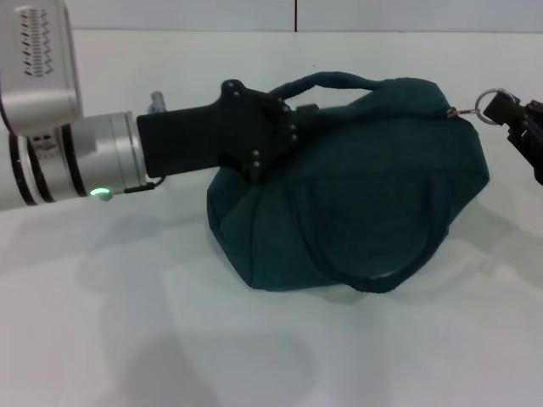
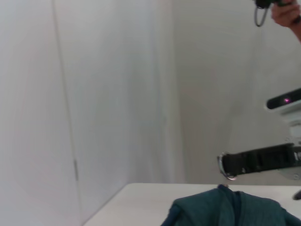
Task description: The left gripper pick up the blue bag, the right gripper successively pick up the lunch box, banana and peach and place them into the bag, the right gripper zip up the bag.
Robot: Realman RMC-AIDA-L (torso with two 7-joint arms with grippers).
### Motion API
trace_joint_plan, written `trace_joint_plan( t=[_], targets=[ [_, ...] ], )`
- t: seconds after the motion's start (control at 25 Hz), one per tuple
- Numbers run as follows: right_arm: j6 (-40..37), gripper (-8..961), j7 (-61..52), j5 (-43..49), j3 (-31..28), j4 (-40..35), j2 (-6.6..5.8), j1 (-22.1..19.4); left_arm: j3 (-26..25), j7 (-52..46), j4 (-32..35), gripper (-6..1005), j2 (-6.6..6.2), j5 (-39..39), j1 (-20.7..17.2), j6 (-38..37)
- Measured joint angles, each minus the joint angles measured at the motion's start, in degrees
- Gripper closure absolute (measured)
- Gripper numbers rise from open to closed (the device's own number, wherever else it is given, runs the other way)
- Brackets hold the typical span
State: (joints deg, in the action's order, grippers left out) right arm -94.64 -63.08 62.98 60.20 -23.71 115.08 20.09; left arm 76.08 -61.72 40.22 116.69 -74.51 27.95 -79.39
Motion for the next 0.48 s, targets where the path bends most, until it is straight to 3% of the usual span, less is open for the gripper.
trace_joint_plan(
  t=[0.28, 0.48],
  targets=[
    [2.93, 919, -0.16, -0.06, -0.59, 0.44, -0.26, -1.29, -3.13, 0.15, -1.97, 956, 0.41, -0.52, 0.69, 0.1],
    [2.78, 918, -0.19, -0.07, -4.19, 3.1, -0.3, -1.67, -5.15, 0.31, -2.4, 956, 0.69, -0.92, 1.03, 0.12]
  ],
)
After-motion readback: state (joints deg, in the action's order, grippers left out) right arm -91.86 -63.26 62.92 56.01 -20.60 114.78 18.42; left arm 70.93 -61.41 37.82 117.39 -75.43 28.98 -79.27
